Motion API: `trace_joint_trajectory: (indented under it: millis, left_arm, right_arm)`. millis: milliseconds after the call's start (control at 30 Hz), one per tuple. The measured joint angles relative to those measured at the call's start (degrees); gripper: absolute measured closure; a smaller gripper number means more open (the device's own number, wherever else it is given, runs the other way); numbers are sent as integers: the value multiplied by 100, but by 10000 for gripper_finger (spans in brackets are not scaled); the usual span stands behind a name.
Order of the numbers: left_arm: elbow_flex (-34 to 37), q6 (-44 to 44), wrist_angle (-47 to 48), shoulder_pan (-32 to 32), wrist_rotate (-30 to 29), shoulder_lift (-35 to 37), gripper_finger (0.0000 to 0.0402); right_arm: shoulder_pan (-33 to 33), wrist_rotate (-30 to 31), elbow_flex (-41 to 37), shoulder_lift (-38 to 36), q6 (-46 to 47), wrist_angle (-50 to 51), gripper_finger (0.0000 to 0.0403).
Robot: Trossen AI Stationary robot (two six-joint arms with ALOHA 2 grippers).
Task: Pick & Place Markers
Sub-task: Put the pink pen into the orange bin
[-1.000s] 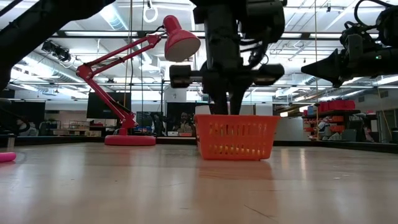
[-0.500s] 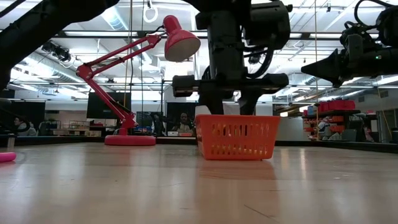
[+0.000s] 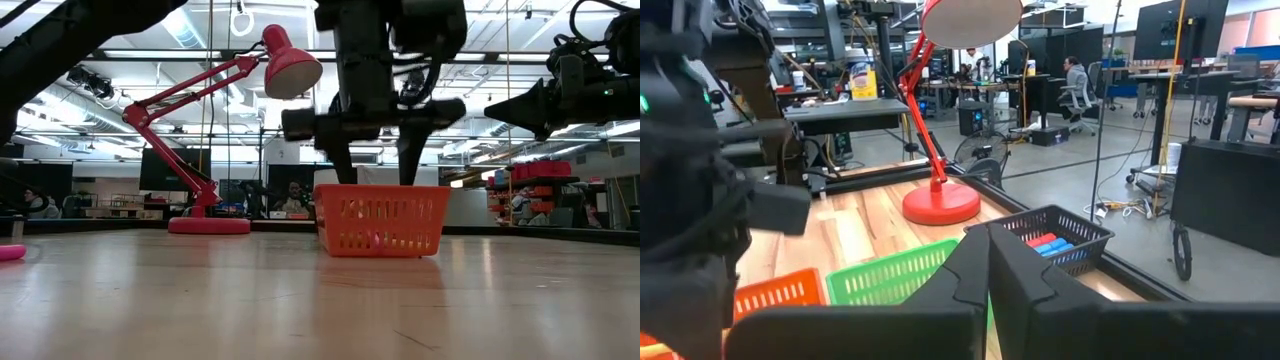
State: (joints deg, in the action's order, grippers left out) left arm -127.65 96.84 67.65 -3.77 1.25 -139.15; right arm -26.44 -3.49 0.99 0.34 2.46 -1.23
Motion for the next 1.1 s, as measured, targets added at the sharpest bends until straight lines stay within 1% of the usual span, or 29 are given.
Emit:
trace_joint_trajectory:
  millis: [200,367,700,1000,1100]
  left_arm:
    - [-505,-197,459,-31,-129,11,158]
    - [-735,-217,733,-75,-126,15,161]
    - [-735,-302,1119,-136,-171,279,161]
    - [-735,-464,1142,-136,-268,317,161]
    - [-735,-849,1119,-161,-254,317,161]
  right_arm:
    - [0,0,2,0,-2,0,392]
    - [1,0,1,0,-1,0,392]
    - [1,1,0,1,-2,2,392]
    - [0,0,0,1,-1,1,392]
    - [2,0,0,1,-1,2,392]
